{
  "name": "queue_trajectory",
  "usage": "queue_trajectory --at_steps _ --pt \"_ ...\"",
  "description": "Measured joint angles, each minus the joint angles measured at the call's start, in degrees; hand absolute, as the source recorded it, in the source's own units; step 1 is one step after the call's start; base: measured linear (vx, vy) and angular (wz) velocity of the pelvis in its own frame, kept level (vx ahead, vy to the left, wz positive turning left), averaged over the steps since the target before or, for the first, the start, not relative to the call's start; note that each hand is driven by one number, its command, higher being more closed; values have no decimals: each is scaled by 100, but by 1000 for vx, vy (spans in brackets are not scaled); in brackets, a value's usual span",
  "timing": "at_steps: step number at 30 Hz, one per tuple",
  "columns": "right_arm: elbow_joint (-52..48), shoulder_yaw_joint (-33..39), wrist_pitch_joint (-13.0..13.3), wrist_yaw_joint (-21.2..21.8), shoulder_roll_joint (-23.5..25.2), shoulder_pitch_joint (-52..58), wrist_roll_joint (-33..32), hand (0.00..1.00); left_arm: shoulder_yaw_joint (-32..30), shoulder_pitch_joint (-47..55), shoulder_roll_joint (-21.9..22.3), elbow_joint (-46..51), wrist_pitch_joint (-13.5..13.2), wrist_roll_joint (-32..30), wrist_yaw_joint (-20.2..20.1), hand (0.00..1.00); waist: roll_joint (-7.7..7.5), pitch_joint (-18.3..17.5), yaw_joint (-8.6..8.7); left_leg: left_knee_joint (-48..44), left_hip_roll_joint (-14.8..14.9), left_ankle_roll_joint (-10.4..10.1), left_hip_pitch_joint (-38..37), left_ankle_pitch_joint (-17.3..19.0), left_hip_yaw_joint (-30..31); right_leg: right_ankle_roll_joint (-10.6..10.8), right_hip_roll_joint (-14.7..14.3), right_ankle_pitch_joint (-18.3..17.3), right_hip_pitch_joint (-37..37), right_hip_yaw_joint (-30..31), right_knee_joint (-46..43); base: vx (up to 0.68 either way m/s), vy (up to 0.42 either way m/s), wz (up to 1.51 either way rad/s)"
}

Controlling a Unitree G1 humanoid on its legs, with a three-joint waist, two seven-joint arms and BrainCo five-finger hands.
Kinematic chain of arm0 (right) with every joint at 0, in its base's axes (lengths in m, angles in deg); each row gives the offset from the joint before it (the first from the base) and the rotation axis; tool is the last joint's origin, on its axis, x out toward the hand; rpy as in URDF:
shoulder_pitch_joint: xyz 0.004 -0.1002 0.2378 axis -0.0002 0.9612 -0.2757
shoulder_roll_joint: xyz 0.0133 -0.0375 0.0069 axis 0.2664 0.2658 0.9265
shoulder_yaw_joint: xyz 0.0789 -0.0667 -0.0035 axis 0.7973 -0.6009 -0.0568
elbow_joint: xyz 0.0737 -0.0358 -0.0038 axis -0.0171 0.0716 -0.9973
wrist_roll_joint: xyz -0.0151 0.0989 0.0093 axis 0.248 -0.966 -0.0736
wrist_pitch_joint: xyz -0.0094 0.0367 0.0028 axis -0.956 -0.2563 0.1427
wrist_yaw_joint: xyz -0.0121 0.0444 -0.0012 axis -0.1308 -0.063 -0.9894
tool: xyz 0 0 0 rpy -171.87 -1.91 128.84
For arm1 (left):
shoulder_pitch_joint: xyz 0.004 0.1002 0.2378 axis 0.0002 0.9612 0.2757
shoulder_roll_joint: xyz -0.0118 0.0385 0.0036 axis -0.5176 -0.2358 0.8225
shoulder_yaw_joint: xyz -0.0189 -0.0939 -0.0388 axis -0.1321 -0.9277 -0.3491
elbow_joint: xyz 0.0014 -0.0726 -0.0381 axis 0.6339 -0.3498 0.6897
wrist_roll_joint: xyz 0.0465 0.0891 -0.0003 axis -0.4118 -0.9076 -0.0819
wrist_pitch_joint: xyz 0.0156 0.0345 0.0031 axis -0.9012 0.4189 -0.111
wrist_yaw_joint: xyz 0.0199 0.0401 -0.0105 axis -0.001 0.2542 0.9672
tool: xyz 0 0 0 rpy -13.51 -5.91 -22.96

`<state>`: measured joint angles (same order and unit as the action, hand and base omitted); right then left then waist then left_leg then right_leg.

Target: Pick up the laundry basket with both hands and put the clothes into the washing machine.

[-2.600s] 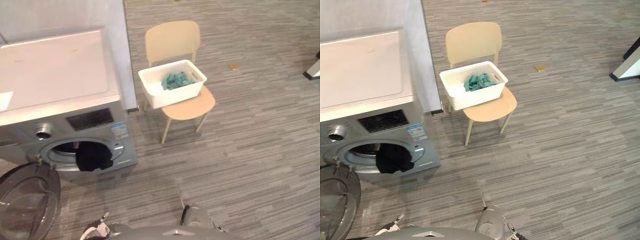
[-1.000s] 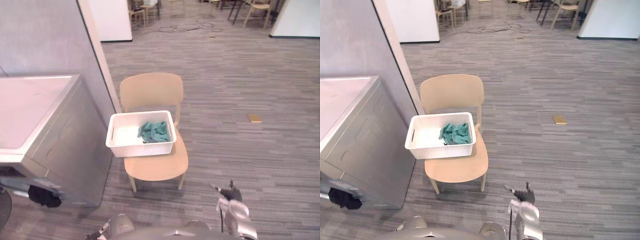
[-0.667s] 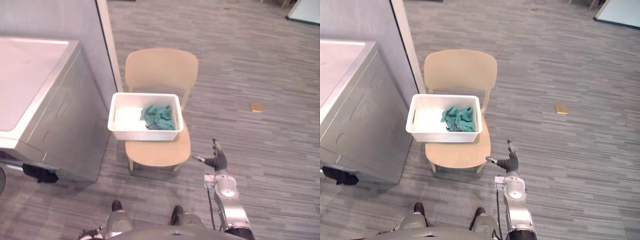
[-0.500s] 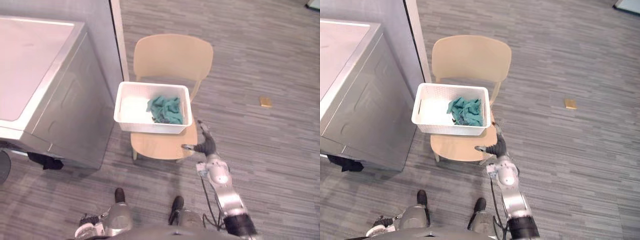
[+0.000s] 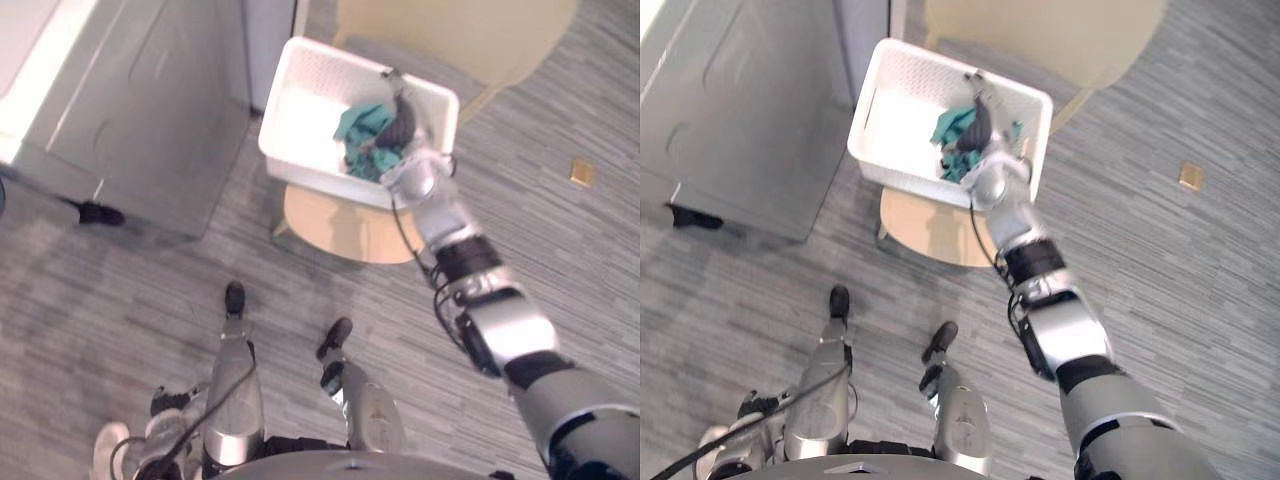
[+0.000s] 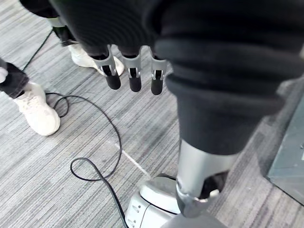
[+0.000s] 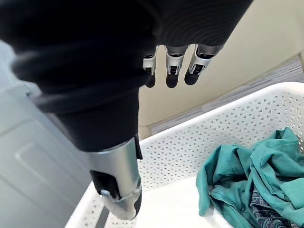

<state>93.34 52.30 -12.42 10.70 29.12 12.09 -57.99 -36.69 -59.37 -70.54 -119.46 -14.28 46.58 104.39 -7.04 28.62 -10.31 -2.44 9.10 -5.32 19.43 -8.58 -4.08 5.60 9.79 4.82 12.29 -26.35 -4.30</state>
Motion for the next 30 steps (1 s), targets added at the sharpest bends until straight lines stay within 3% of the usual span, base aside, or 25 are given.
queue_trajectory --at_steps 5,14,16,30 --pt "978 8 -80 -2 -221 -795 -377 0 53 -54 -14 181 -193 332 71 0 1 19 -93 -22 -19 21 433 -95 126 -17 -34 151 273 -75 156 -31 -6 9" --pt "1828 496 -145 -217 -729 -950 -1000 0 568 -227 -15 385 -376 677 108 0 63 60 -135 6 -42 43 1022 -239 264 -60 -47 297 774 -144 207 -46 -2 4" --pt "2071 540 -190 -231 -914 -960 -1106 0 697 -286 -15 392 -381 699 127 0 172 127 -154 16 -47 51 1096 -278 293 -71 -62 344 805 -164 261 -19 3 1" --pt "2394 221 -174 -235 -1526 -1269 -1632 0 1109 -375 -33 646 -501 1101 219 0 410 195 -246 165 -30 80 1676 -507 282 -116 -147 627 1373 -141 522 -5 0 -3"
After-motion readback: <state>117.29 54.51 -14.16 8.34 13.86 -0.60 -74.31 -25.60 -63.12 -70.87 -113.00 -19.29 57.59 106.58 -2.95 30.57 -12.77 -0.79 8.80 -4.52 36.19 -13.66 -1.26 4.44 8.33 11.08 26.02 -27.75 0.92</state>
